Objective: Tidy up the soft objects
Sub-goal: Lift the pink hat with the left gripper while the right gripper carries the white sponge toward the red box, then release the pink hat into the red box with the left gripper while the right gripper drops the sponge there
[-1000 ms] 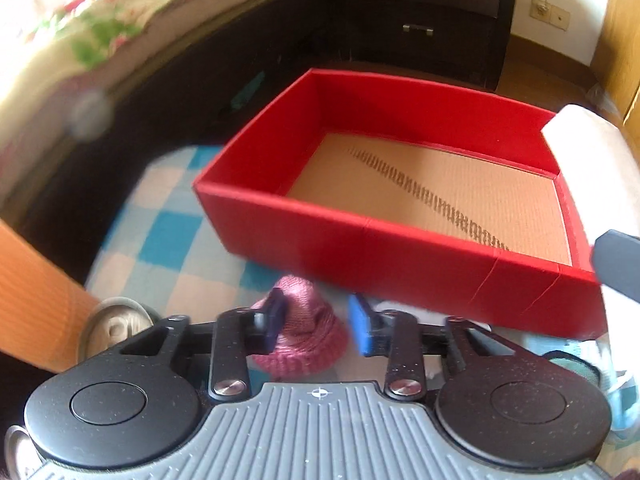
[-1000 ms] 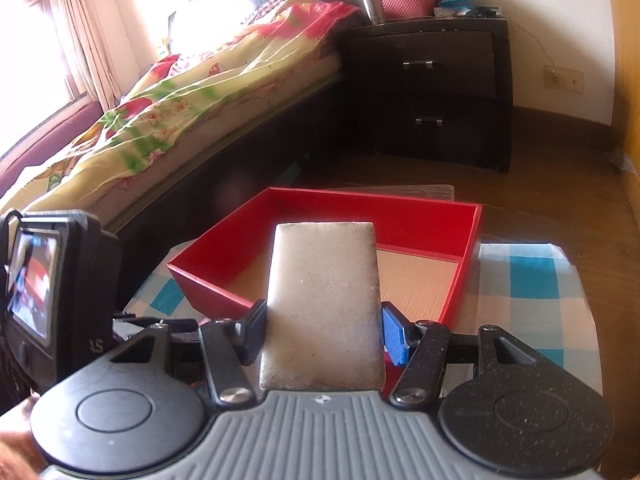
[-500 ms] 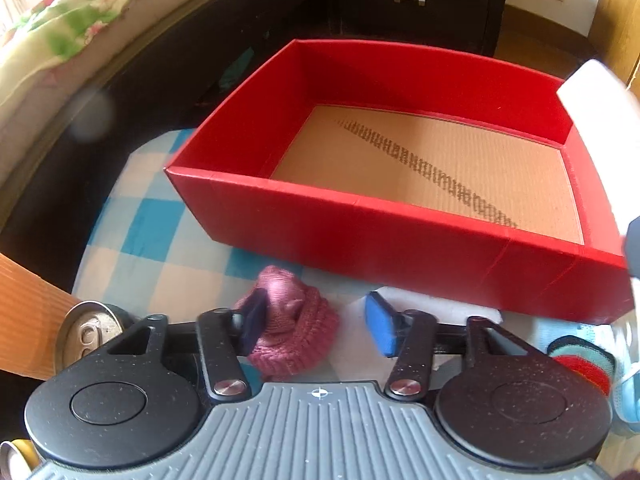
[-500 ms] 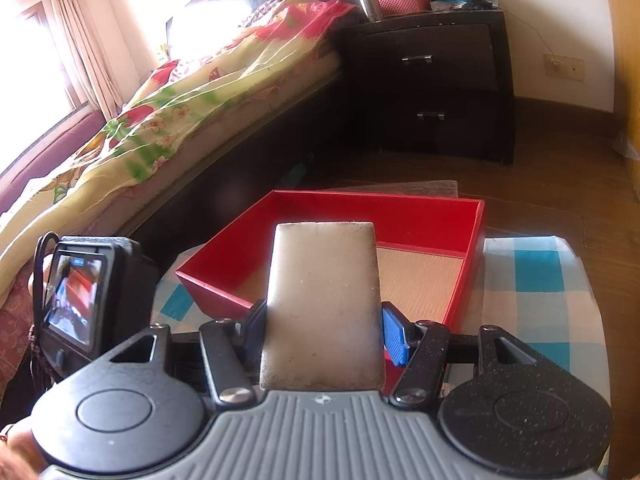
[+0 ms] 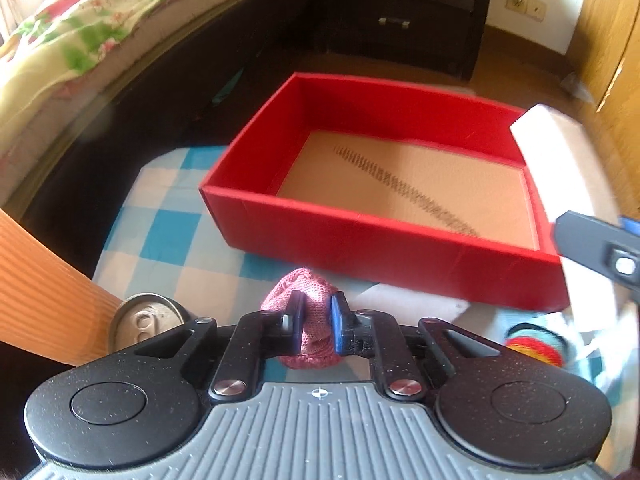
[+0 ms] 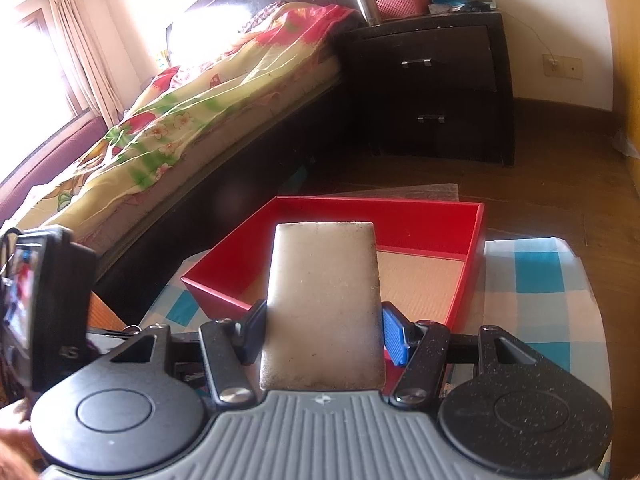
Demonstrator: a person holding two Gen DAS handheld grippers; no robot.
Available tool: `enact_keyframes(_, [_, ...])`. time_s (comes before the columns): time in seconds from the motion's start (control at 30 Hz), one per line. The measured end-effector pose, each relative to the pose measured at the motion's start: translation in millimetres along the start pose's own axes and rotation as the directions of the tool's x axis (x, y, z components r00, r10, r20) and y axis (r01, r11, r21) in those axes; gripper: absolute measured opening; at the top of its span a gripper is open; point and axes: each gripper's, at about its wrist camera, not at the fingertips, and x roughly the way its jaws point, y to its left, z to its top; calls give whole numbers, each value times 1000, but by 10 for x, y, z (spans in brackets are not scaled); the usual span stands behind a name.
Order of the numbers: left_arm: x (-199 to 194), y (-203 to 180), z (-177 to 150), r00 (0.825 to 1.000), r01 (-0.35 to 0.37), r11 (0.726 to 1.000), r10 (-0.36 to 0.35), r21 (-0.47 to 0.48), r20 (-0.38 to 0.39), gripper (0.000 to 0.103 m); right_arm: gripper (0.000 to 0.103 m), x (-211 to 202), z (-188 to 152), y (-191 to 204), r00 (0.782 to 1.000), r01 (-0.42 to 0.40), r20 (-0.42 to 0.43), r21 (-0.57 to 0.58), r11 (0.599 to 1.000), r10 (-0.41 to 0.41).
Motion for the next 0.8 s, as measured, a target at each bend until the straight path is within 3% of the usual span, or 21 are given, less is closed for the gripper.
enact_keyframes(0.3, [-292, 33, 115, 997, 50, 999, -49, -15, 67, 10, 36, -50, 45, -66, 1000, 9, 25, 20, 1000, -10])
enact_keyframes(0.5, [-565, 10, 372, 986, 81, 996, -77, -22, 148, 10, 36, -45, 80, -142, 999, 24, 37, 44, 999, -26])
enact_keyframes(0.8, [-377, -103, 701, 981, 50, 998, -44, -24, 190, 10, 36, 136, 181, -259, 998, 40, 48, 77, 996, -43])
